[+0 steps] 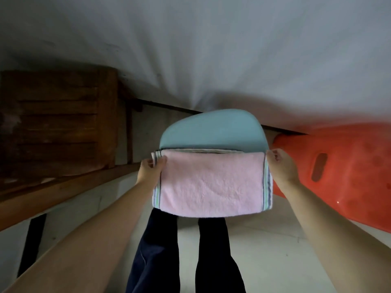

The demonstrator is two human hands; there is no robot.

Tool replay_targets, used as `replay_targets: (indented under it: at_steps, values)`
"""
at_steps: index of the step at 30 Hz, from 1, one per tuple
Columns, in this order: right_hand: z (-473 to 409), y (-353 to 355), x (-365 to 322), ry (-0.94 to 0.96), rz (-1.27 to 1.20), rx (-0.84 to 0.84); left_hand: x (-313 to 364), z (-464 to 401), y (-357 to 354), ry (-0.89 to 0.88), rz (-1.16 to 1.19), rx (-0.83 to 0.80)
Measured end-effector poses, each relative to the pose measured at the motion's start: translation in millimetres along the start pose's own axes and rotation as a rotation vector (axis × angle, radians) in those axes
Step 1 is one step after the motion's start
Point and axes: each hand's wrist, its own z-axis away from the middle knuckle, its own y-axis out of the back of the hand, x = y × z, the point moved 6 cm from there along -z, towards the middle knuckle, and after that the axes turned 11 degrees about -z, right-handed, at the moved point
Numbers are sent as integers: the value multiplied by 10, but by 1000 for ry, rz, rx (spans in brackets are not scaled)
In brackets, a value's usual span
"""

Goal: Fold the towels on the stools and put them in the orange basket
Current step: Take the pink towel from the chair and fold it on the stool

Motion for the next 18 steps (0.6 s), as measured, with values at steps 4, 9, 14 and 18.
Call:
replay_targets:
  at_steps: [4, 9, 14, 18]
  values:
    - [9, -59, -257, 136, 155, -179, -118, 97, -48, -36, -86, -93]
    - [-4, -233, -329, -7, 408, -382, -87, 68, -56, -66, -135, -102]
    - [91, -281, -95, -368, 174, -314, -51, 109, -54, -56, -113, -105]
    - [204, -285, 85, -571, -182, -313, -29, 135, -54, -65, -94, -103]
